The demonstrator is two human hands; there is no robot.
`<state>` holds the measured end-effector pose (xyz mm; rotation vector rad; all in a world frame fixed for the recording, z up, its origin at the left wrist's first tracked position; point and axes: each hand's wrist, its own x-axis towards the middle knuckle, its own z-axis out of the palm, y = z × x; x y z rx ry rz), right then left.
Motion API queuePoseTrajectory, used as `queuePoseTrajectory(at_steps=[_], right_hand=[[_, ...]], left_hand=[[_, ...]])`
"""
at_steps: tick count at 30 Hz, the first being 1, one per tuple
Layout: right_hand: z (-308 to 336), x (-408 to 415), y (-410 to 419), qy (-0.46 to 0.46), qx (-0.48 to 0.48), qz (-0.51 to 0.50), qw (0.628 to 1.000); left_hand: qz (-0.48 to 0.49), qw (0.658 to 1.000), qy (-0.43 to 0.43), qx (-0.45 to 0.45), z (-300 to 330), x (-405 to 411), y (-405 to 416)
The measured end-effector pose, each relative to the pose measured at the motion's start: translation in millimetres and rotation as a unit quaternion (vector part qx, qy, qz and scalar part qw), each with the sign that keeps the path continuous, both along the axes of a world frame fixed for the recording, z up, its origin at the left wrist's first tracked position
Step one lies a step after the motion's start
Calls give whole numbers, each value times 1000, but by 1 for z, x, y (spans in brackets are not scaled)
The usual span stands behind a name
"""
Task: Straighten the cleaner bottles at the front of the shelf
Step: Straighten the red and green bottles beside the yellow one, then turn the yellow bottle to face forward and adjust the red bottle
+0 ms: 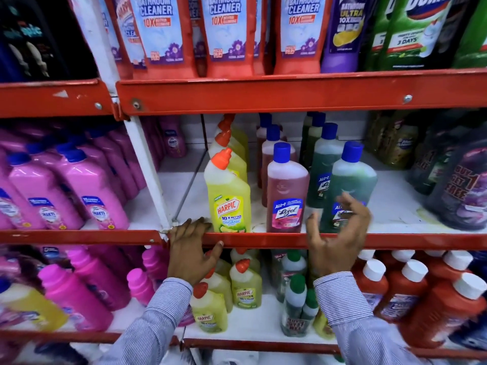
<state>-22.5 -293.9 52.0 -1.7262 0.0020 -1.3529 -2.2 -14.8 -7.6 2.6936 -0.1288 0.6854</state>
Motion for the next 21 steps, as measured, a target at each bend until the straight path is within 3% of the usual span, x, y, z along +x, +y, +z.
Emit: queuePoseTrajectory(at_steps=[3,6,8,12,21], right_hand=[[1,-3,36,43,-97,106,989],[-7,8,65,215,-148,202,944],[-11,16,78,269,-177,239,916],[-9,26,85,318,-224,233,891],[-9,30,85,320,-227,226,892]], left_hand=[[-5,999,15,-35,8,0,0],[-40,987,20,-155,22,0,0],[-84,967,43,-235,30,3,-1],[-109,949,79,-286,36,14,-2],[-105,944,69,-306,24,27,3]])
